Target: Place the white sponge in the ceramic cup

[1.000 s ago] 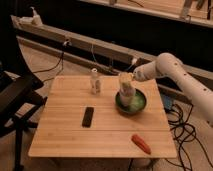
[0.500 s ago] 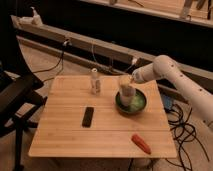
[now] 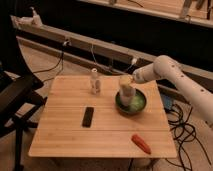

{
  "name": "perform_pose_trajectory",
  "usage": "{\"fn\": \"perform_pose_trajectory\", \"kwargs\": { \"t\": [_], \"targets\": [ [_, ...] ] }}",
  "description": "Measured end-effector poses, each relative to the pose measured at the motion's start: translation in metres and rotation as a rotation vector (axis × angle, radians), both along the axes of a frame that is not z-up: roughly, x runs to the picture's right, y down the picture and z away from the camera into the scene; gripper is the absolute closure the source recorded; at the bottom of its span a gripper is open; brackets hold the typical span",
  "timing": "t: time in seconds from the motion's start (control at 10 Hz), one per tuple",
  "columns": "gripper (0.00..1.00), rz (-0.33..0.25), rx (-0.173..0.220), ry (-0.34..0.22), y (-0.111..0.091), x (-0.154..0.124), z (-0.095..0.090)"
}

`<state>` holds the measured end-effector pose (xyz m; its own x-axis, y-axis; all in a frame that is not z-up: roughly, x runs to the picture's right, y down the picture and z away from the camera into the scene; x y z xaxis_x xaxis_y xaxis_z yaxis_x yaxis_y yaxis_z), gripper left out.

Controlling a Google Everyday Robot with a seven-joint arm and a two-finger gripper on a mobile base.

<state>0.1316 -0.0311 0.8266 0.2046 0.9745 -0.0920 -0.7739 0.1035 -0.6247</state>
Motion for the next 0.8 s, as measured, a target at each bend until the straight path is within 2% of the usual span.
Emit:
{"fn": "perform_pose_trajectory", "kwargs": {
  "t": [0.1, 0.2, 0.3, 0.4, 0.5, 0.8],
  "targets": [
    [0.71, -0.002, -0.014, -0.005, 0.0032, 0.0024, 0.0034],
    [0.80, -0.003, -0.009, -0.005, 0.0040, 0.0016, 0.0041],
    [0.84, 0.002, 0.003, -0.004, 0.0014, 0.0004, 0.0030],
    [0.83, 0.011, 0.009, 0.000, 0.0007, 0.0013, 0.0037],
    [0.78, 0.019, 0.015, 0.003, -0.0005, 0.0018, 0.0041],
    [0.51, 0.030, 0.033, 0.016, -0.0032, 0.0022, 0.0056]
  ]
}}
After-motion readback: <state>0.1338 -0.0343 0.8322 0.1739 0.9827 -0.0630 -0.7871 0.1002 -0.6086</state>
